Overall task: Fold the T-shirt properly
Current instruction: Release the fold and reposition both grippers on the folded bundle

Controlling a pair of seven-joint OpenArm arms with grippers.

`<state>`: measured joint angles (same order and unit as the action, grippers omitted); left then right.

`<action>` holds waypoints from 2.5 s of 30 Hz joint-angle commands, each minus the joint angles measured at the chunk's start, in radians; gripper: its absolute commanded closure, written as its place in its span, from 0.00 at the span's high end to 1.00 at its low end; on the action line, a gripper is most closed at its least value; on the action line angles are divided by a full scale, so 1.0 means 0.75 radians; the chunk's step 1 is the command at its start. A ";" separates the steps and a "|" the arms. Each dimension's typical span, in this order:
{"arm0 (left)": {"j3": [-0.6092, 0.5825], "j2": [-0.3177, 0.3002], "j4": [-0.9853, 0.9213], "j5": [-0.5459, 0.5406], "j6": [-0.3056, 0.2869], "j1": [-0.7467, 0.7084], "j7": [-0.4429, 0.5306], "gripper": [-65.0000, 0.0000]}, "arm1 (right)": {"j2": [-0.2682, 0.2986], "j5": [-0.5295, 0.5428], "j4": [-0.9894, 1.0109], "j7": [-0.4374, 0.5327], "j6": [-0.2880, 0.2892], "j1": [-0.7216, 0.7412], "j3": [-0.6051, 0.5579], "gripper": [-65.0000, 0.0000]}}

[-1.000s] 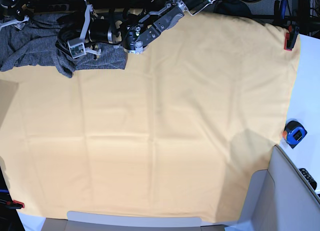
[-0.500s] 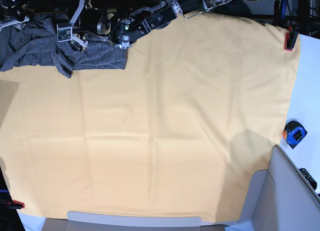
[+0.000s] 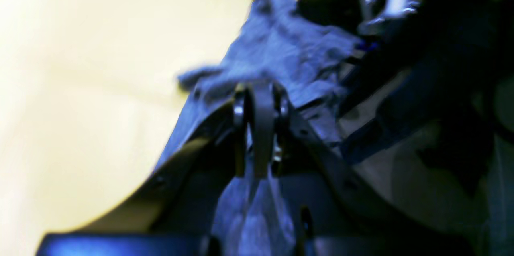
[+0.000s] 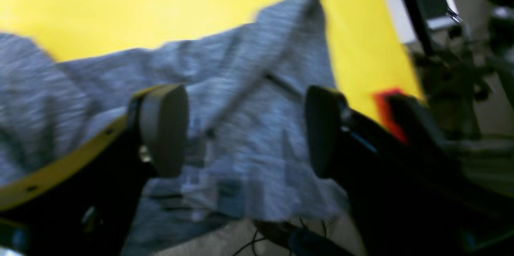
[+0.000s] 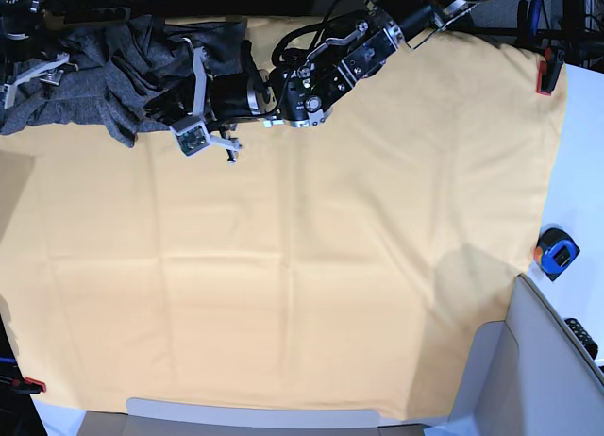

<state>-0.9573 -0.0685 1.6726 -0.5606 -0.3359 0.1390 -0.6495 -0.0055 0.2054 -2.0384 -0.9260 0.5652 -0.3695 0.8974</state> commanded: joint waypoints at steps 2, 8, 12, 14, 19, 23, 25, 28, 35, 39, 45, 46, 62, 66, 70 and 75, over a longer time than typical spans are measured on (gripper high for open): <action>0.023 -0.028 0.025 -0.017 0.017 0.004 0.024 0.00 | 0.023 0.028 -0.022 0.031 -0.004 -0.018 -0.064 0.44; 0.115 -0.133 0.017 -0.015 0.025 -0.084 0.032 0.00 | 0.078 0.177 -0.027 0.031 -0.006 -0.114 -0.330 0.00; 0.193 -0.133 -0.007 -0.015 0.025 -0.125 0.032 0.00 | 0.119 0.290 -0.029 0.035 -0.006 -0.153 -0.412 0.00; 0.199 -0.133 -0.026 -0.015 0.025 -0.125 0.032 0.00 | 0.133 0.406 -0.029 0.035 -0.006 -0.163 -0.412 0.00; 0.201 -0.133 -0.091 -0.015 0.025 -0.127 0.032 0.00 | 0.223 0.777 -0.029 0.029 -0.006 -0.200 -0.412 0.00; 0.201 -0.127 -0.146 -0.015 0.025 -0.127 0.034 0.00 | 0.272 0.993 -0.029 0.025 -0.008 -0.231 -0.418 0.00; 0.203 -0.127 -0.157 -0.015 0.025 -0.127 0.034 0.00 | 0.274 1.006 -0.029 0.025 -0.014 -0.241 -0.457 0.00; 0.203 -0.129 -0.157 -0.015 0.025 -0.127 0.034 0.00 | 0.293 0.998 -0.027 -0.016 -0.039 -0.255 -0.574 0.00; 0.203 -0.127 -0.157 -0.015 0.025 -0.152 0.034 0.00 | 0.325 0.922 -0.027 -0.078 -0.151 -0.251 -0.872 0.00; 0.203 -0.125 -0.157 -0.015 0.025 -0.152 0.034 0.00 | 0.348 0.824 -0.027 -0.076 -0.237 -0.276 -0.909 0.00; 0.205 -0.131 -0.148 -0.015 0.025 -0.180 0.034 0.00 | 0.373 0.791 -0.027 -0.074 -0.296 -0.294 -0.899 0.00; 0.207 -0.131 -0.142 -0.015 0.027 -0.180 0.036 0.00 | 0.377 0.791 -0.027 -0.074 -0.315 -0.294 -0.899 0.00; 0.261 -0.120 0.117 -0.019 0.027 -0.344 0.116 0.00 | 0.371 0.789 -0.020 -0.074 -0.372 -0.286 -0.721 0.00; 0.261 -0.120 0.113 -0.019 0.027 -0.352 0.112 0.00 | 0.371 0.787 -0.010 -0.074 -0.372 -0.286 -0.727 0.00; 0.261 -0.118 0.089 -0.019 0.027 -0.352 0.110 0.00 | 0.371 0.701 -0.002 -0.074 -0.374 -0.280 -0.719 0.00; 0.267 -0.118 0.040 -0.017 0.027 -0.350 0.110 0.00 | 0.350 0.470 -0.002 -0.082 -0.374 -0.267 -0.719 0.00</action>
<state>-0.7589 -0.1627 1.6859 -0.5598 -0.3061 -0.1303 -0.5938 0.2562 0.5583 -2.0258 -0.9977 0.2874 -0.5674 0.3496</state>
